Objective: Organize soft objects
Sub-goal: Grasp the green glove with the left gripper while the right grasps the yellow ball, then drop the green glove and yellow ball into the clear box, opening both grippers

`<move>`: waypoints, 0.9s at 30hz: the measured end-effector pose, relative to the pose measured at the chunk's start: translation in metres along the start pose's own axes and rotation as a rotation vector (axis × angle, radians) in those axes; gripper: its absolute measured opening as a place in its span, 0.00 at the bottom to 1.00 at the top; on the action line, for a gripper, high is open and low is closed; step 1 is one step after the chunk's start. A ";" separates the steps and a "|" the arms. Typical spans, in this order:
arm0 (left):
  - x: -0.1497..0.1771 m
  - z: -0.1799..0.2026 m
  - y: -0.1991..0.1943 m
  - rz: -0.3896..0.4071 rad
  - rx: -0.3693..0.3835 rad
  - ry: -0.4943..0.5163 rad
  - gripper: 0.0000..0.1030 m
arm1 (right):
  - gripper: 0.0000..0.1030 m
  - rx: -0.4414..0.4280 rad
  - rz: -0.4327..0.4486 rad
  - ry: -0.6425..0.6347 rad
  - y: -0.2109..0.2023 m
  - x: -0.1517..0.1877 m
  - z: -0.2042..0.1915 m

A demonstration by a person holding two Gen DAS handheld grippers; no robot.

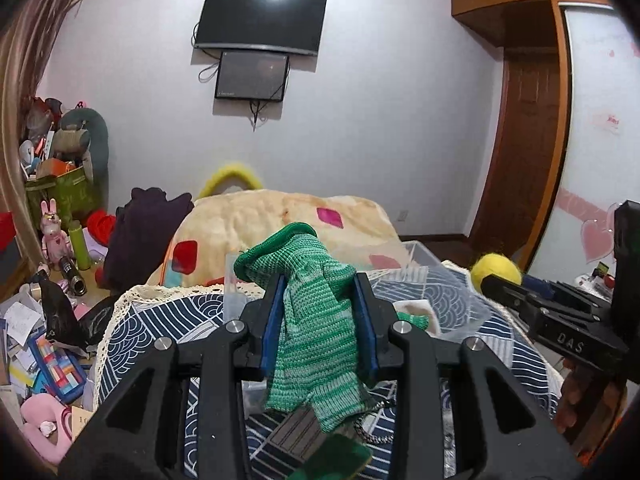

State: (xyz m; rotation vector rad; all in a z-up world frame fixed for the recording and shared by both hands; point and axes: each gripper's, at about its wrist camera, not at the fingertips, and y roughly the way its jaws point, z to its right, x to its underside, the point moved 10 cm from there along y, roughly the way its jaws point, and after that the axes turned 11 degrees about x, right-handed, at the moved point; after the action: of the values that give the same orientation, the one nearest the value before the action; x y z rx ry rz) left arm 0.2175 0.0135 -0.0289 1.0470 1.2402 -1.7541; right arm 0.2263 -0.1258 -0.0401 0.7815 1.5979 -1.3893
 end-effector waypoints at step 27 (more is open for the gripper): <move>0.035 -0.014 0.058 -0.177 -0.013 0.000 0.54 | 0.60 0.043 -0.107 -0.081 0.035 0.025 -0.012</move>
State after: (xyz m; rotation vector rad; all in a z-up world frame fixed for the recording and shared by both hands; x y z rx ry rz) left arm 0.2583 0.0077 -0.0848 0.9534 1.3785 -1.8755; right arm 0.2440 -0.1094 -0.0782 0.6646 1.5711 -1.5174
